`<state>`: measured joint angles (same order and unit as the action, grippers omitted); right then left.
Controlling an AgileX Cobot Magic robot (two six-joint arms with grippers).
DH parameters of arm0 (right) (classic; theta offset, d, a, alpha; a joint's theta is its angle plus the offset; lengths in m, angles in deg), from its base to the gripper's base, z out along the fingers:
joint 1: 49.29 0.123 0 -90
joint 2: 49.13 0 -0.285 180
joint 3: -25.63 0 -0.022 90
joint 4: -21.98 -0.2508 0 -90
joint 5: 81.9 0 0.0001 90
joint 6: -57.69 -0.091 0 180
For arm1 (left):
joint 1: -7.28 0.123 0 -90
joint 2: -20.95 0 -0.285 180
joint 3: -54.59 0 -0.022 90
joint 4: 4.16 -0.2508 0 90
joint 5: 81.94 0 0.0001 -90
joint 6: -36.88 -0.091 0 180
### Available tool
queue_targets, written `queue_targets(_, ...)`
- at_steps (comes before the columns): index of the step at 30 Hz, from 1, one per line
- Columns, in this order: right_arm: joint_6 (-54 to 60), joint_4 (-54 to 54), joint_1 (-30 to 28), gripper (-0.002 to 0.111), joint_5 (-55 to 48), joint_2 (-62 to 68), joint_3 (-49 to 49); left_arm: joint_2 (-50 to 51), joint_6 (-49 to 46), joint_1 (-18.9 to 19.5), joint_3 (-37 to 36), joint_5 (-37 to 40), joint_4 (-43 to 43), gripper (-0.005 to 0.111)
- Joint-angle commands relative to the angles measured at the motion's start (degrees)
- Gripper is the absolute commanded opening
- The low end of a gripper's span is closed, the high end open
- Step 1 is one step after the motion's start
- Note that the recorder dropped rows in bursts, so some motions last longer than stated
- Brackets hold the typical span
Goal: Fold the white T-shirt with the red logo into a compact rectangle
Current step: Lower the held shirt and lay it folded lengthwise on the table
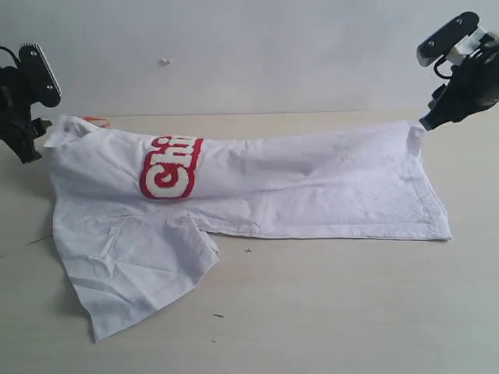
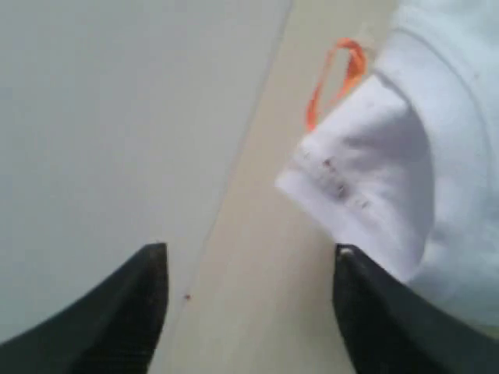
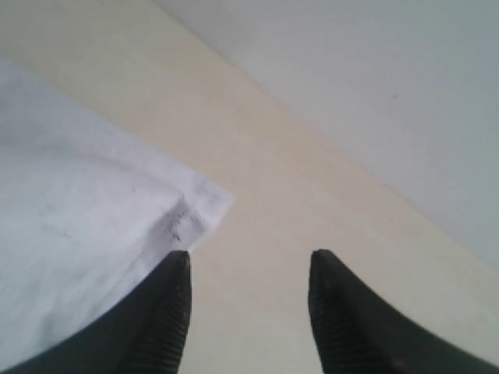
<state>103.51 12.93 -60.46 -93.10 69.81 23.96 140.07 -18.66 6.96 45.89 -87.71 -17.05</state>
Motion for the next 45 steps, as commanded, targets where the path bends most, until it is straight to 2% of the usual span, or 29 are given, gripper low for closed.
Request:
queue_targets(1,-4.9,0.2,-0.1,0.051,8.4,-0.5,-0.3,-0.2,0.7,0.6,0.0,-7.7,4.5,0.067)
queue_targets(4,-8.7,0.2,-0.1,0.051,9.5,-0.5,-0.3,-0.2,0.9,0.6,0.0,-8.0,8.8,0.059)
queue_targets(6,-10.1,0.2,-0.1,0.045,7.9,-0.5,-0.3,-0.3,4.5,0.3,0.0,-5.4,9.5,0.047)
queue_targets(7,-10.2,0.0,-0.1,0.040,7.0,-0.5,-0.3,-0.3,7.6,0.1,0.0,-3.4,9.5,0.038)
queue_targets(10,-10.4,-0.2,-0.1,0.016,1.5,-0.5,-0.3,-0.3,16.4,-1.0,0.0,3.2,9.5,0.008)
queue_targets(11,-10.4,-0.4,-0.1,0.005,-1.4,-0.5,-0.3,-0.3,20.0,-1.5,0.0,6.4,9.5,0.000)
queue_targets(12,-10.4,-1.0,-0.1,0.000,-3.6,-0.5,-0.3,-0.3,22.1,-2.1,0.0,8.3,9.5,0.000)
queue_targets(14,-10.4,-3.2,-0.1,0.000,-8.6,-0.5,0.4,-0.2,24.7,-3.2,0.3,13.4,9.5,0.000)
queue_targets(19,-10.4,-7.9,-0.1,0.000,-25.2,-0.4,5.0,-0.3,22.7,-6.3,2.3,27.4,12.9,0.000)
queue_targets(21,-10.4,-9.5,-0.1,0.000,-29.3,-0.4,5.8,-0.3,17.0,-7.4,2.9,31.8,19.2,0.000)
queue_targets(23,-10.4,-10.5,-0.1,0.000,-30.5,-0.4,5.7,-0.3,6.6,-7.7,2.9,35.9,30.3,0.000)
queue_targets(25,-10.4,-11.1,-0.1,0.000,-30.5,0.0,4.8,-0.2,-5.0,-7.7,2.9,40.8,46.4,0.000)
queue_targets(27,-10.4,-11.7,-0.1,0.000,-30.5,0.8,4.3,0.2,-10.4,-7.7,2.9,44.4,53.6,0.000)
queue_targets(35,-9.9,-16.8,-0.1,0.000,-30.9,8.2,4.2,5.4,-7.4,-8.9,2.7,49.8,50.8,0.000)
queue_targets(45,-10.5,-16.2,-0.1,0.000,-33.4,13.0,4.2,8.3,4.2,-9.1,-0.6,50.5,32.7,0.000)
